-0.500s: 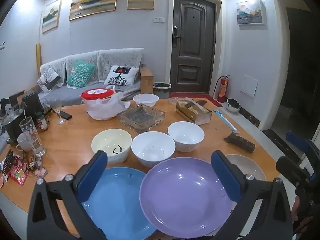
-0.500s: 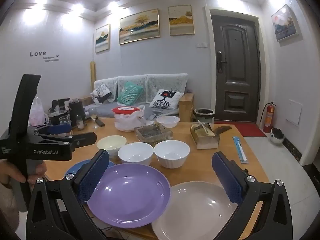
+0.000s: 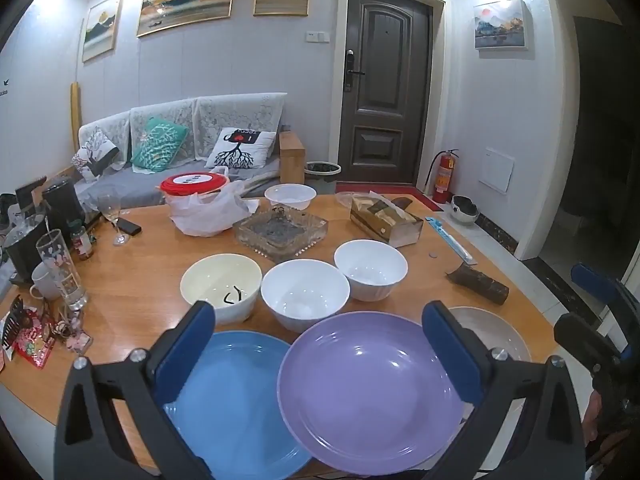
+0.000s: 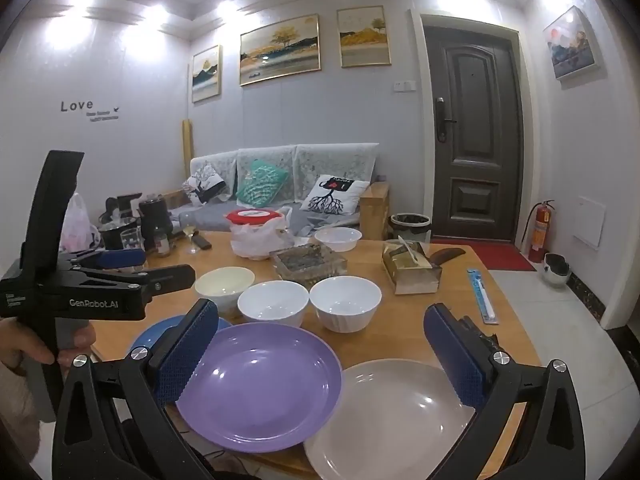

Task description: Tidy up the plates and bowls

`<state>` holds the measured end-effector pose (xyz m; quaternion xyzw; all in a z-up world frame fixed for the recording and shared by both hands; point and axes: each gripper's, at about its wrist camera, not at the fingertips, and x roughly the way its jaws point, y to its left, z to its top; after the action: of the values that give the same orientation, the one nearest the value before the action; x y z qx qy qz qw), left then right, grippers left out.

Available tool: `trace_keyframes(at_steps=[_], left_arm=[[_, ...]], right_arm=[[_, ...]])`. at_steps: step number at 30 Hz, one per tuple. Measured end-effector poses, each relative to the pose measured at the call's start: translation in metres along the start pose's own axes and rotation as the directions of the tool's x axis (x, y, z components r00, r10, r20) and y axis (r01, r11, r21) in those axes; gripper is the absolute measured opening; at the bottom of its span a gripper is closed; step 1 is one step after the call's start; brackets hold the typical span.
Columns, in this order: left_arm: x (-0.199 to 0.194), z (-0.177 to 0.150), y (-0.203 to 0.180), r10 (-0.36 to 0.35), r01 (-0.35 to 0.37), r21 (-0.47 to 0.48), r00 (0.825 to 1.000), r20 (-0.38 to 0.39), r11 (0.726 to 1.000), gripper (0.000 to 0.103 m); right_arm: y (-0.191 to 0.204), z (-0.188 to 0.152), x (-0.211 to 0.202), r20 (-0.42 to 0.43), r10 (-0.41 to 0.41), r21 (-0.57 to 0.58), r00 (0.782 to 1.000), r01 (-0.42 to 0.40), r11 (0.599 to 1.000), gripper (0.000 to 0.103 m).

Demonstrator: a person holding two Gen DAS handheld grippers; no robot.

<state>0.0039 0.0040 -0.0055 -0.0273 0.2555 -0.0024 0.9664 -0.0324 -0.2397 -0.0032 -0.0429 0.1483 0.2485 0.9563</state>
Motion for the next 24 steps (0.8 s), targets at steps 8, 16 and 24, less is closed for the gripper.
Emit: trace_keyframes(at_steps=[8,16,24], left_arm=[[-0.0033,0.0007,0.001,0.006,-0.006,-0.002,1.0,0.003,1.0,0.103],[-0.0057,0.0015,0.002,0.01,-0.01,-0.006,1.0,0.003,1.0,0.103],[-0.0055,0.0009,0.0029,0.01,-0.01,-0.011,1.0,0.006,1.0,0.103]], right_arm=[[-0.0005,-0.0001,-0.0003,-0.002,0.002,0.0,1.0,-0.002,1.0,0.102],[-0.0027,0.001,-0.0016,-0.001,0.003,0.004,1.0,-0.003,1.0,0.102],[-0.0021,0.0041,-0.0046,0.003,0.0,0.007,1.0,0.0,1.0,0.102]])
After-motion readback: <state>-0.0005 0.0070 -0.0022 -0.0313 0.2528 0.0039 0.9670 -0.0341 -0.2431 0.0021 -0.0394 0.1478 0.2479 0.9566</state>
